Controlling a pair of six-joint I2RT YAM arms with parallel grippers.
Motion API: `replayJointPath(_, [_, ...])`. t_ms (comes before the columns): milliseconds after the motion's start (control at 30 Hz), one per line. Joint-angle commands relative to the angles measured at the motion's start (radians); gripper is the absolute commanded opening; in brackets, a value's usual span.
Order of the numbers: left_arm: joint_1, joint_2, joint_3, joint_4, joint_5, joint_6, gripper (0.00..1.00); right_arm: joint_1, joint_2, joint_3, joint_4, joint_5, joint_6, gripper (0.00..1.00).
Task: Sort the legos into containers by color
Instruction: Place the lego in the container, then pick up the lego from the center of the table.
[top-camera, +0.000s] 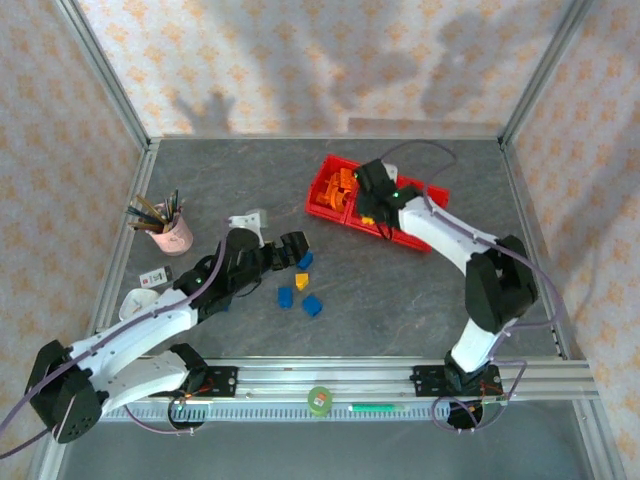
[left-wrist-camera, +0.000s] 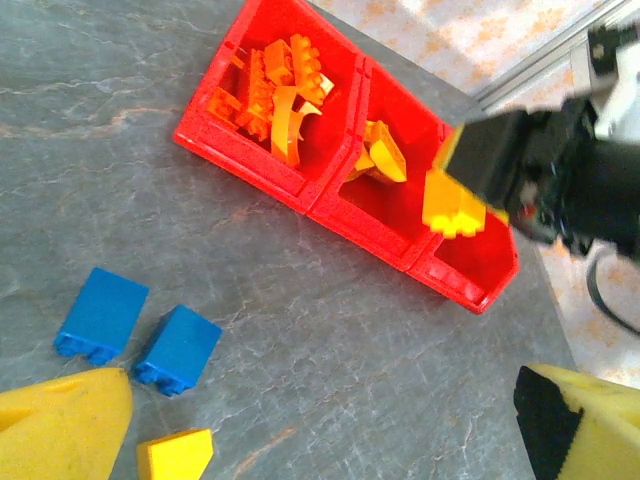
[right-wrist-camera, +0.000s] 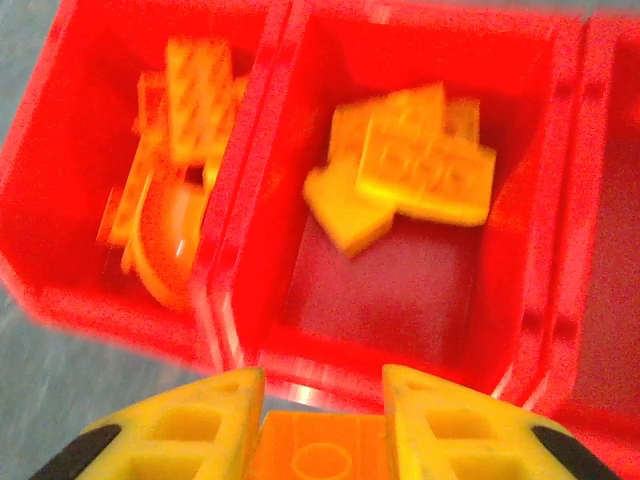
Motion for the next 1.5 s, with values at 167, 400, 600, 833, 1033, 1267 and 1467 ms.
replayJointPath(167, [0.009, 0.099, 0.077, 0.096, 0.055, 0.036, 0.99, -0.077, 0.243, 0.235, -0.037, 0.052, -0.117, 0.39])
replayJointPath(400, [0.009, 0.084, 0.071, 0.088, 0.05, 0.034, 0.99, -0.056, 0.164, 0.188, -0.019, 0.013, -0.104, 0.56])
replayJointPath(600, [0.011, -0.005, 0.033, 0.04, -0.001, 0.032, 0.99, 0.042, -0.011, -0.029, 0.055, -0.034, -0.075, 0.62])
replayJointPath(833, [0.016, -0.147, -0.026, -0.065, -0.07, 0.027, 0.99, 0.196, -0.124, -0.2, 0.1, -0.104, -0.003, 0.69])
replayJointPath(1033, [0.018, -0.254, -0.083, -0.139, -0.103, -0.005, 0.99, 0.35, -0.125, -0.245, 0.127, -0.108, 0.062, 0.74])
replayJointPath(1267, [0.018, -0.373, -0.125, -0.216, -0.157, -0.037, 0.99, 0.472, -0.048, -0.238, 0.176, -0.125, 0.13, 0.78])
replayJointPath(1467, [0.02, -0.422, -0.123, -0.265, -0.19, -0.041, 0.99, 0.516, 0.066, -0.174, 0.142, -0.089, 0.175, 0.8])
